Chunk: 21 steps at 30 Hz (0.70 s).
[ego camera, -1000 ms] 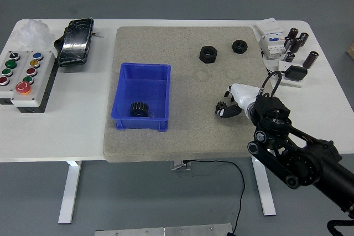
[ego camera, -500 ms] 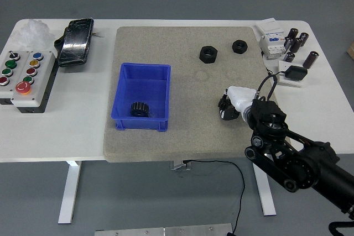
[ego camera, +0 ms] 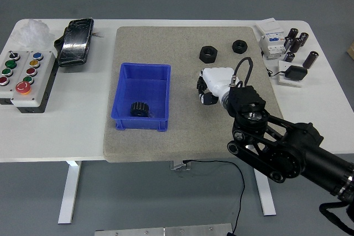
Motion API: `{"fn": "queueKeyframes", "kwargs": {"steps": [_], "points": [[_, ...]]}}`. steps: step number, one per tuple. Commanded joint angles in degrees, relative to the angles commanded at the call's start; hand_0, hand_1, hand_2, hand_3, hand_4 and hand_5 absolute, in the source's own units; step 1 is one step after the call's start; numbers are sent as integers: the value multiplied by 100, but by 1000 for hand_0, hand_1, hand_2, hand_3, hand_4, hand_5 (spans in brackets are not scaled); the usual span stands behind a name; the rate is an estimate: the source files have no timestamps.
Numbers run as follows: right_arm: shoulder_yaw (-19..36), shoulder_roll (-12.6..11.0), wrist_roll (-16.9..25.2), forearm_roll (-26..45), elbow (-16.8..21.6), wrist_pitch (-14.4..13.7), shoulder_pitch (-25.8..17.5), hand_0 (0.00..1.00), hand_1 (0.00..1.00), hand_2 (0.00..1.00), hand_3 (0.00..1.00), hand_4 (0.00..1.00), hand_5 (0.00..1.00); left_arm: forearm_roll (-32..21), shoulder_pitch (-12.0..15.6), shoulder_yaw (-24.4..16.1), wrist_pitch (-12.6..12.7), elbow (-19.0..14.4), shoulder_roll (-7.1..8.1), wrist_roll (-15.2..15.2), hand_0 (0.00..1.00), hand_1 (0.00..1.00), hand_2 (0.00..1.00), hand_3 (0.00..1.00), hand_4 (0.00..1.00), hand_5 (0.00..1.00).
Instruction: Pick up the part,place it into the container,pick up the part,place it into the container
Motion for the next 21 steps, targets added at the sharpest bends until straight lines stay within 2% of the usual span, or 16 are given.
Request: {"fn": "queueKeyframes", "kwargs": {"steps": [4, 7, 8, 13, 14, 19, 20, 21], "points": [[-479, 310, 0, -140, 14, -158, 387, 290, 472, 298, 510, 438, 50, -27, -13, 36, -3, 0, -7, 7, 614, 545, 554, 624, 625, 374], [-893, 498, 0, -399, -35, -489, 630, 290, 472, 298, 510, 438, 50, -70, -8, 82, -5, 0, 0, 9, 614, 545, 554, 624, 625, 374], [-984, 531, 0, -448, -59, -556, 664, 569, 748, 802, 739, 561, 311, -84, -6, 93, -4, 0, 2, 7, 614, 545, 555, 624, 628, 382], [-1459, 698, 0, -304, -337, -793, 691, 569, 748, 802, 739, 561, 311, -96, 11, 92, 1, 0, 21, 14, 614, 545, 555, 624, 628, 382], [-1501, 708, 0, -242, -373, -830, 678, 692, 854, 924, 932, 767, 447, -90, 16, 84, 2, 0, 24, 18, 614, 546, 555, 625, 629, 383], [-1391, 700, 0, -151, -395, -1051, 573, 692, 854, 924, 932, 767, 447, -73, 30, 74, 2, 0, 41, 30, 614, 546, 555, 625, 629, 383], [-1317, 688, 0, -133, -379, -1110, 552, 710, 868, 943, 965, 832, 466, -73, 30, 75, 2, 0, 46, 28, 614, 546, 554, 625, 631, 386], [-1208, 670, 0, -120, -357, -1177, 526, 710, 868, 943, 965, 832, 466, -74, 29, 78, 3, 0, 52, 24, 614, 546, 554, 625, 631, 386]]}}
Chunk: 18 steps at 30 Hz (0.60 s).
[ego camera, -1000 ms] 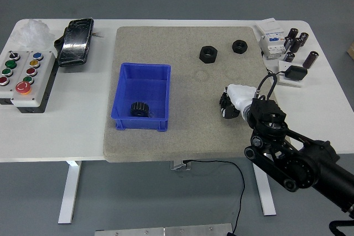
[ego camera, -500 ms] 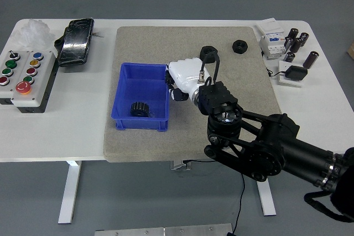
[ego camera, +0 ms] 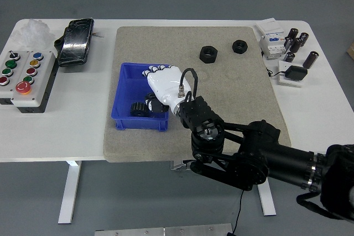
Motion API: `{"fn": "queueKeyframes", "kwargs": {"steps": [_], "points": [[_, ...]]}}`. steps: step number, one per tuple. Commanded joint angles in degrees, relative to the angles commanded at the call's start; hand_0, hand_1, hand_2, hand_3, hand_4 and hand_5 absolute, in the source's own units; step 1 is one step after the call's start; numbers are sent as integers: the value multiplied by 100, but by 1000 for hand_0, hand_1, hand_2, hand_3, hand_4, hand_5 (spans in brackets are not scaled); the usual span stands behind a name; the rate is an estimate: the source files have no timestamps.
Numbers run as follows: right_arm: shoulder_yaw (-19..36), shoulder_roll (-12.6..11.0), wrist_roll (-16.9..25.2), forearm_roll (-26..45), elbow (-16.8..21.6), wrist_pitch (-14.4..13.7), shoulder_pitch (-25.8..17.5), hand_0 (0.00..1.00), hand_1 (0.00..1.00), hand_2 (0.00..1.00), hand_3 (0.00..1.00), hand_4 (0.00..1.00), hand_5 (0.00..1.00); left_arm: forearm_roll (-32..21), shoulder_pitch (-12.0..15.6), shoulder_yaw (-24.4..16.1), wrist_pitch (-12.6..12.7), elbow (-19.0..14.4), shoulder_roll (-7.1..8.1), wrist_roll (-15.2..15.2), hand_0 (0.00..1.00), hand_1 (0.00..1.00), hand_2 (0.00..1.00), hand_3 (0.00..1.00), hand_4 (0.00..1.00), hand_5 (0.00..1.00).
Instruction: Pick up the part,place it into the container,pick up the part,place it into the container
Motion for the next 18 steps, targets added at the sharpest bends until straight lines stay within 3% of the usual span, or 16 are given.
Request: {"fn": "queueKeyframes", "kwargs": {"steps": [3, 5, 10, 11, 16, 17, 18], "points": [[305, -71, 0, 115, 51, -211, -75, 710, 868, 943, 965, 832, 466, -2, -6, 9, -2, 0, 9, -14, 614, 546, 554, 625, 631, 386], [548, -167, 0, 188, 141, -437, -160, 681, 834, 900, 931, 805, 459, 3, -11, 13, -6, 0, 5, -24, 614, 545, 555, 624, 630, 387], [1386, -547, 40, 474, 565, -1127, -593, 681, 834, 900, 931, 805, 459, 29, -6, -5, -11, 0, -23, -40, 614, 545, 555, 624, 630, 387], [1572, -635, 136, 548, 655, -1244, -700, 628, 765, 807, 839, 810, 474, 34, -2, -11, -11, 0, -27, -43, 614, 546, 555, 626, 630, 388], [2557, -987, 807, 1085, 965, -1777, -1328, 628, 765, 807, 839, 810, 474, 44, 42, -63, -1, 0, -46, -44, 614, 546, 555, 626, 630, 388], [2753, -1021, 949, 1208, 993, -1827, -1449, 599, 714, 757, 777, 823, 465, 47, 50, -74, 2, 0, -49, -44, 614, 545, 554, 624, 630, 386], [2975, -1061, 1145, 1393, 1021, -1883, -1614, 599, 714, 757, 777, 823, 465, 47, 58, -82, 4, 0, -52, -46, 614, 545, 554, 624, 630, 386]]}}
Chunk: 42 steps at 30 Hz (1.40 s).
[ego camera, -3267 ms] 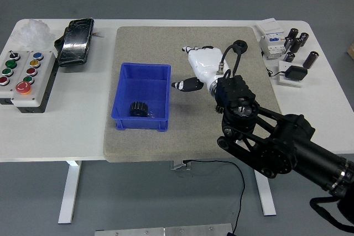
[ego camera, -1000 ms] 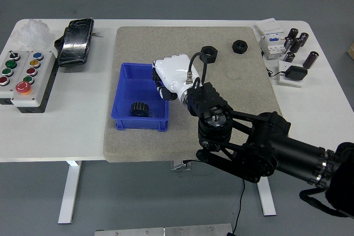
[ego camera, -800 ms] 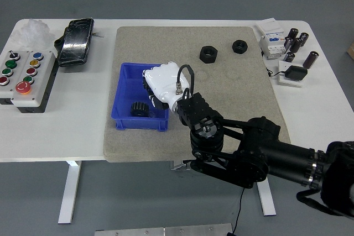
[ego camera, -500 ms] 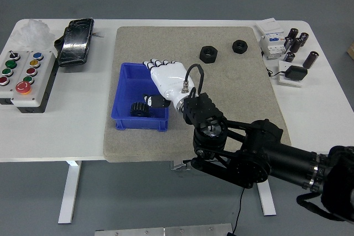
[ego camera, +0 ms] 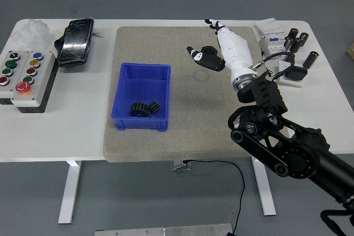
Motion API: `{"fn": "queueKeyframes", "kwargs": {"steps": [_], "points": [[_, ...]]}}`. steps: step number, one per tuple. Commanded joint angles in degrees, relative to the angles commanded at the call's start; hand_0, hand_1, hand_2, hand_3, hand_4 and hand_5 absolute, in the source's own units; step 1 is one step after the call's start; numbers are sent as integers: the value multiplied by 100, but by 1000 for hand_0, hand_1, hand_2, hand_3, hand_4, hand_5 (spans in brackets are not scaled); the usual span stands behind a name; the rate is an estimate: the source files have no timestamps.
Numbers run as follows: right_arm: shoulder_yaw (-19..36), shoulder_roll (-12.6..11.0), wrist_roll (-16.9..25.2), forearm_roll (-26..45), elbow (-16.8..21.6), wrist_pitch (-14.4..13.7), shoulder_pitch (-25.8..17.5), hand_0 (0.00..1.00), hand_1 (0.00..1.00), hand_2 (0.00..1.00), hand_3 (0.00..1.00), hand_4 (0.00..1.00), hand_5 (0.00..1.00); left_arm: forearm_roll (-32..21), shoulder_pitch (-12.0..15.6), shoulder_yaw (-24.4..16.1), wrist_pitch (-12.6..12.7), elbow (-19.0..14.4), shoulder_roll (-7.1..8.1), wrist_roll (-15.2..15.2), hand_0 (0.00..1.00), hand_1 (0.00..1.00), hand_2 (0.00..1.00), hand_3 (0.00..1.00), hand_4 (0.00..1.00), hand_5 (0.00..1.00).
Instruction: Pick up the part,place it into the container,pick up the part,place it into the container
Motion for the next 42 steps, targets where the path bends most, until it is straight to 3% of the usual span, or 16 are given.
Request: {"fn": "queueKeyframes", "kwargs": {"steps": [4, 13, 17, 21, 27, 42], "points": [[830, -53, 825, 826, -17, -53, -596, 599, 714, 757, 777, 823, 465, 13, 19, -20, 3, 0, -2, -9, 614, 545, 554, 624, 630, 386], [2310, 23, 2824, 2854, -29, 510, -2001, 614, 714, 747, 744, 852, 465, 46, 77, -57, 3, 0, 1, -14, 615, 546, 552, 622, 623, 379], [2675, 68, 3501, 3677, -56, 617, -2391, 617, 704, 744, 730, 866, 473, 89, 80, -71, -4, 0, 20, -12, 615, 547, 551, 621, 620, 376], [2810, 81, 4042, 4358, -57, 627, -2462, 617, 704, 744, 730, 866, 473, 110, 44, -56, -14, 0, 63, -28, 615, 547, 551, 621, 620, 376], [2968, 84, 4358, 4944, 4, 608, -2511, 631, 703, 742, 731, 874, 477, 163, 52, -62, -24, 0, 113, -20, 615, 546, 551, 620, 619, 369], [3464, 134, 4571, 5156, 153, 624, -2719, 629, 700, 740, 725, 898, 488, 355, 59, -176, -41, 0, 259, 32, 615, 546, 550, 618, 613, 361]]}}
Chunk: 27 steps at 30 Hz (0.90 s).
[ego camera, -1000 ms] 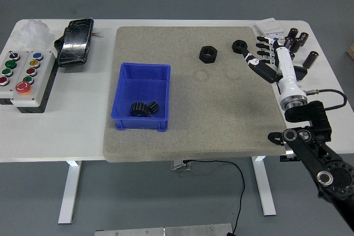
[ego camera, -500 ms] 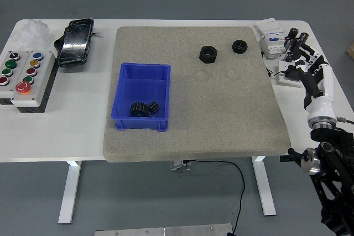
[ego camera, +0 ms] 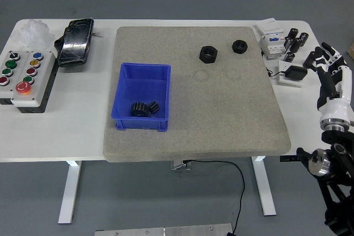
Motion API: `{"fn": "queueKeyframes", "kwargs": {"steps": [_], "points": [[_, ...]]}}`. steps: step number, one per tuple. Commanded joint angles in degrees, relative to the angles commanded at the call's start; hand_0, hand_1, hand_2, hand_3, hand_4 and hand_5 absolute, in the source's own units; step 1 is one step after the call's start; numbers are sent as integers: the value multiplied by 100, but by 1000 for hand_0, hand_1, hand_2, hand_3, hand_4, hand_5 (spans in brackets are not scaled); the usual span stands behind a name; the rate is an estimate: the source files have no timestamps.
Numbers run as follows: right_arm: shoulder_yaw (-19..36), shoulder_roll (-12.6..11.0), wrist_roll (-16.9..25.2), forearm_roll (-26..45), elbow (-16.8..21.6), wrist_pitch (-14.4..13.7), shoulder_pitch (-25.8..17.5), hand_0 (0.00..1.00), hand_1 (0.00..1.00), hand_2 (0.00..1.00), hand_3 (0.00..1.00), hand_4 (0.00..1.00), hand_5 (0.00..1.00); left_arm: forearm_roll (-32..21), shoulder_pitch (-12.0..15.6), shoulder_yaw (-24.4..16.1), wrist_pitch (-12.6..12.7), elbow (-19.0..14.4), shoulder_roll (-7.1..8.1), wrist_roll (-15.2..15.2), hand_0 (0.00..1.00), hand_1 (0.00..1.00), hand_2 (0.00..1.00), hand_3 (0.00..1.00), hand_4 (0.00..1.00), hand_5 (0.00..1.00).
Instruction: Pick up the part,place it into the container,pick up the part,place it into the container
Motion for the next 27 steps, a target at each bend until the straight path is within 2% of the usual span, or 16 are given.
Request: {"fn": "queueKeyframes", "kwargs": {"steps": [7, 12, 18, 27], "points": [[558, -3, 19, 8, 219, -51, -208, 629, 697, 739, 722, 898, 488, 38, -142, 31, -17, 0, 85, -35, 615, 546, 549, 618, 612, 359], [795, -2, 59, 78, 270, -68, -311, 624, 694, 735, 725, 900, 488, 51, -160, 22, -18, 0, 87, -24, 615, 546, 549, 617, 612, 357], [736, 1, 65, 66, 259, -79, -347, 626, 691, 734, 726, 902, 489, 25, -68, -15, -4, 0, 34, -10, 615, 546, 549, 617, 611, 357], [432, -47, 5, -82, 201, -135, -100, 626, 691, 733, 726, 902, 489, -106, 59, -60, 30, 0, -46, -1, 615, 546, 549, 617, 611, 357]]}}
